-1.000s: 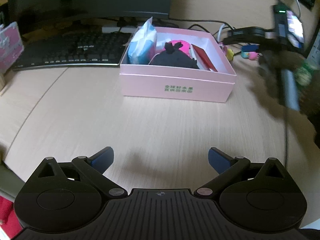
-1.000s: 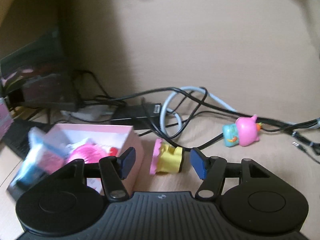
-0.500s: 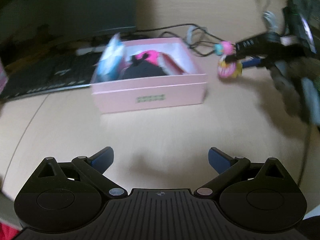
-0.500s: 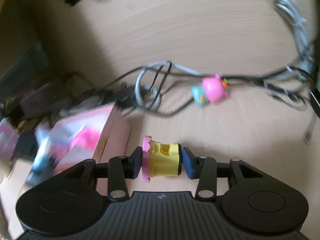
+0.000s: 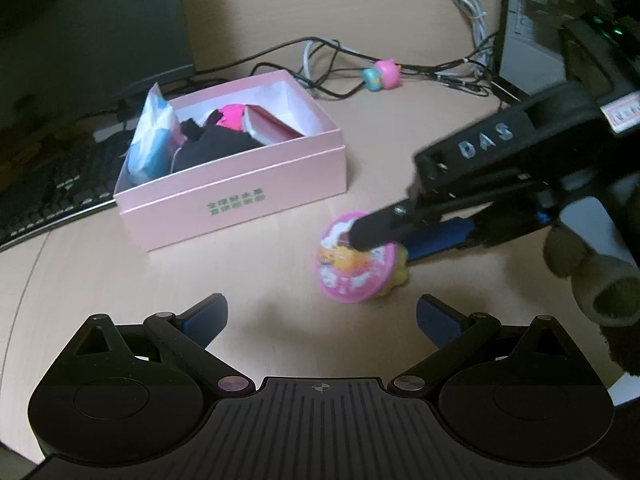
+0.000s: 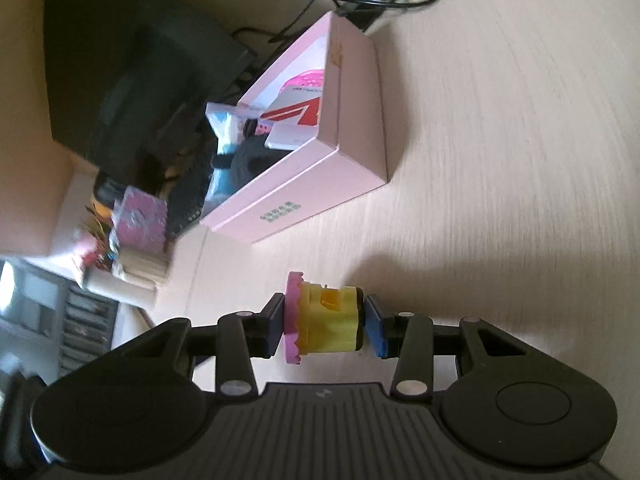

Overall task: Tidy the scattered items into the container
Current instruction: 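Set the cup toy before the left tool and grasp the pink pig toy with the right tool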

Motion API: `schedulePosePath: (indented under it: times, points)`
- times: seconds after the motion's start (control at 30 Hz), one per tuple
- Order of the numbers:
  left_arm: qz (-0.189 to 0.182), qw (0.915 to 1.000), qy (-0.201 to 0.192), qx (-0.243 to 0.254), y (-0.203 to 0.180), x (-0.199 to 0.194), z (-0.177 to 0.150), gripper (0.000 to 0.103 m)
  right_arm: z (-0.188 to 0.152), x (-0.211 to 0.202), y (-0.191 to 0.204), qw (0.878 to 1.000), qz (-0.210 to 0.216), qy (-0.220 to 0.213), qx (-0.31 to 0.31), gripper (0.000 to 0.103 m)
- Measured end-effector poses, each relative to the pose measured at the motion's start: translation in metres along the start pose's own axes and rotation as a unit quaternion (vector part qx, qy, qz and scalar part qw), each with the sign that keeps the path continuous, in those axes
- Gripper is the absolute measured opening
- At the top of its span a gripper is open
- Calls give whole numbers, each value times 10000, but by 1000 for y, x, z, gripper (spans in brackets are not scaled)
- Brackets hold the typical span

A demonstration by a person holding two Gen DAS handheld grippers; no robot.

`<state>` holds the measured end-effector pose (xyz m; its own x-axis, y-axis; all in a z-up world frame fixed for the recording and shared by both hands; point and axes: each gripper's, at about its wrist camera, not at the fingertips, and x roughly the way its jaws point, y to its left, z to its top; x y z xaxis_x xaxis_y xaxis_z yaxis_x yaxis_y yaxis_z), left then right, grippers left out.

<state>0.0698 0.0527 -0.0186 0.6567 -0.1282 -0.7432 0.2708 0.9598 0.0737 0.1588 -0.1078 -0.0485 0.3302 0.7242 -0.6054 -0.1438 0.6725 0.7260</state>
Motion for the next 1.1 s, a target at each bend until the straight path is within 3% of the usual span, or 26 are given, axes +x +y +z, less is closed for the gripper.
schedulePosePath:
  times: [0.33, 0.43, 0.53, 0.67, 0.8, 0.87, 1.03, 1.1]
  points:
    - [-237, 9997, -12, 51, -11, 13, 11, 103, 1, -44, -23, 9960, -644, -602, -141, 54]
    - [-287, 9994, 4, 177, -19, 19, 15, 103, 4, -64, -31, 9926, -812, -884, -181, 65]
    - [-228, 9994, 56, 239, -23, 23, 17, 103, 12, -75, -28, 9826, -1279, -1208, -597, 71]
    - [-217, 9994, 244, 92, -20, 24, 18, 103, 31, -79, -25, 9516, -2213, -1551, -1463, 84]
    - [-321, 9959, 495, -686, 1, 19, 20, 103, 63, -64, -23, 9098, -2908, -1944, -2237, 94]
    - [-223, 9931, 523, -1031, 11, 13, 18, 103, 86, -47, -23, 8920, -3177, -2091, -2444, 95]
    - [304, 9872, 528, -1473, 24, -7, 4, 103, 148, -1, -31, 8660, -3374, -2454, -2756, 94]
    - [521, 9828, 632, -1654, 30, -14, -3, 103, 174, 17, -36, 8625, -3418, -2503, -2769, 94]
